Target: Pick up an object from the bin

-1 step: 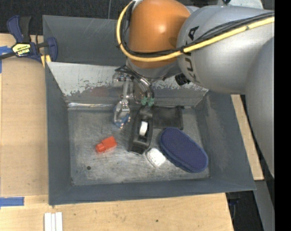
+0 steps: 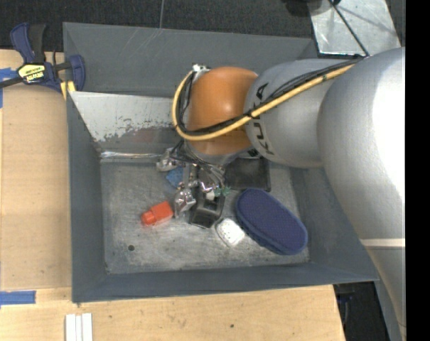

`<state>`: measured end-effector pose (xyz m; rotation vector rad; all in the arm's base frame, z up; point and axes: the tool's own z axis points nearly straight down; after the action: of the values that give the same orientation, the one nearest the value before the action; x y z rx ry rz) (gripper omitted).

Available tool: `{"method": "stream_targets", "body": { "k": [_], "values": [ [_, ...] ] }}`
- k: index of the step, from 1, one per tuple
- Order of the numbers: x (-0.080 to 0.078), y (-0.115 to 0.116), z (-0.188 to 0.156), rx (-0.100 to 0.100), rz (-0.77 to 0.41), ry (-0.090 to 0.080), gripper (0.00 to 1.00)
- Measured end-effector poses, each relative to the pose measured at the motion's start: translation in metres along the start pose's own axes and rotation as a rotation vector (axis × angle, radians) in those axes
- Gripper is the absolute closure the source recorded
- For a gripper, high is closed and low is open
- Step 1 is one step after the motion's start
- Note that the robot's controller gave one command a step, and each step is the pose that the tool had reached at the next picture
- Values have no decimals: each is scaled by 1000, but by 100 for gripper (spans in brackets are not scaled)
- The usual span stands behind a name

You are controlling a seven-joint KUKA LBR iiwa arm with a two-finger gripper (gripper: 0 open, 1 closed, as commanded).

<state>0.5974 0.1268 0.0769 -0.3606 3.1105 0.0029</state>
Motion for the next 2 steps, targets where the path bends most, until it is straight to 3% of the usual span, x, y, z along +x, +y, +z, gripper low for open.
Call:
{"method": "stream_targets", "body": {
  "k": [1,2],
  "values": [
    [33,-24,-1,-7,173,-17,0],
    [31,37,-43,-1,22,3,0]
  ]
}}
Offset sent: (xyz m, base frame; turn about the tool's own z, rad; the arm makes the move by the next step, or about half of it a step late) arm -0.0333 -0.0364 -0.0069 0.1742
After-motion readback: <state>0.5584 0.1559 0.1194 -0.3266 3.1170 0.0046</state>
